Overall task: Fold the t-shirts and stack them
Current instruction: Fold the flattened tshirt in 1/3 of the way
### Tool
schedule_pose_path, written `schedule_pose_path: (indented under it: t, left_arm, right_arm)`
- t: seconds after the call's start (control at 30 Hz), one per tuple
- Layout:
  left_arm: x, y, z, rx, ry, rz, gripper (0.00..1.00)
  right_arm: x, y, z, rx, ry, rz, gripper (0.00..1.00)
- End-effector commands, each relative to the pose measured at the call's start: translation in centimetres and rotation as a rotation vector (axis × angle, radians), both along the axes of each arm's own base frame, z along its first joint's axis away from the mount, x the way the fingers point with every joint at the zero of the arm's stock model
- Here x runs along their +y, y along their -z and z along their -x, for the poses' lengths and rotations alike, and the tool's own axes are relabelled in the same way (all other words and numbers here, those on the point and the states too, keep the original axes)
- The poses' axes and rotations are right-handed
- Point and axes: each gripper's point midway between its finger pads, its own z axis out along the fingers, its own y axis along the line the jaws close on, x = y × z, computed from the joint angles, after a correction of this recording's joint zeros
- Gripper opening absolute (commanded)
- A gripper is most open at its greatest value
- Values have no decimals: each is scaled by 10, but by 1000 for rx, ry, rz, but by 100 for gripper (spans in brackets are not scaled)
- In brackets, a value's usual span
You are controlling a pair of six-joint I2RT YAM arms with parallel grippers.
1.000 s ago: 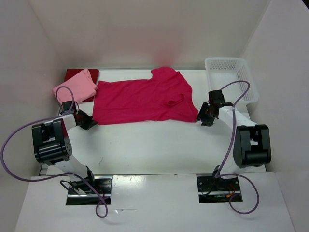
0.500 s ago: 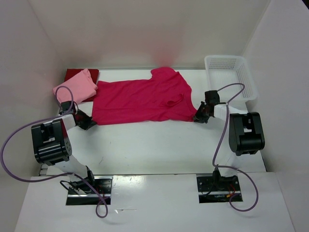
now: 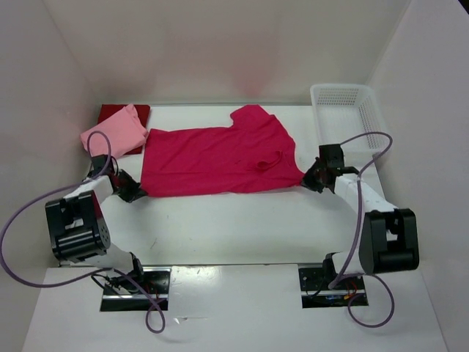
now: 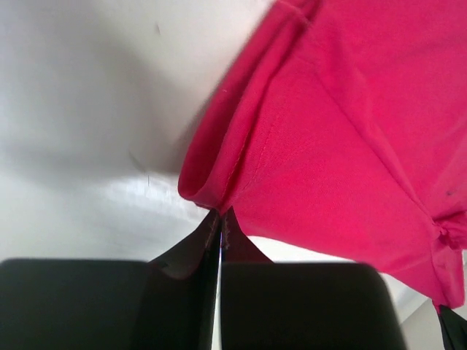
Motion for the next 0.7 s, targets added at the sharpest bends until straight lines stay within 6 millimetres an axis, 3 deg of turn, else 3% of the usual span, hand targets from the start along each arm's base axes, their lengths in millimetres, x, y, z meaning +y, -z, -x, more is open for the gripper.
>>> schedule_pose_path:
  t: [0.0, 0.03, 0.07, 0.13, 0.2, 0.23, 0.3, 0.33, 0.43, 0.5, 0.57, 0.63, 0.67]
  left_arm:
    - [-5, -16, 21, -9, 26, -21, 0]
    - [-9, -18, 29, -13, 30, -14, 0]
    - [-12, -20, 33, -9, 12, -2, 0]
    - [-12, -35, 33, -45, -20, 14, 0]
    - [-5, -35, 43, -18, -76, -11, 0]
    - [-5, -44, 43, -46, -76, -21, 0]
    - [-4, -51, 50, -42, -120, -12, 0]
    - [-2, -49, 57, -13, -133, -26, 0]
    - [1, -55, 58, -4, -164, -31, 0]
    - [-9, -49, 61, 11, -142, 16, 2]
    - [-14, -47, 63, 8, -141, 54, 30]
    - [-12, -48, 65, 10, -148, 42, 53]
    - [-9, -51, 62, 0, -153, 27, 72]
  right_arm:
    - [3, 4, 37, 89, 32, -47, 0]
    - [5, 6, 49, 124, 41, -66, 0]
    - [9, -4, 53, 101, 42, -98, 0]
    - [10, -11, 64, 120, 80, -121, 0]
    - [-6, -29, 65, 77, 141, -81, 0]
    - [-13, -27, 75, 111, 165, -62, 0]
    - [-23, -41, 76, 86, 204, -67, 0]
    - [-25, -39, 85, 116, 213, -52, 0]
    - [-28, -49, 85, 104, 220, -42, 0]
    - [-25, -55, 85, 91, 199, -47, 9]
    - [-24, -56, 89, 103, 177, -43, 30]
    - [-23, -60, 90, 87, 163, -47, 41]
    - [-21, -63, 90, 74, 157, -56, 44]
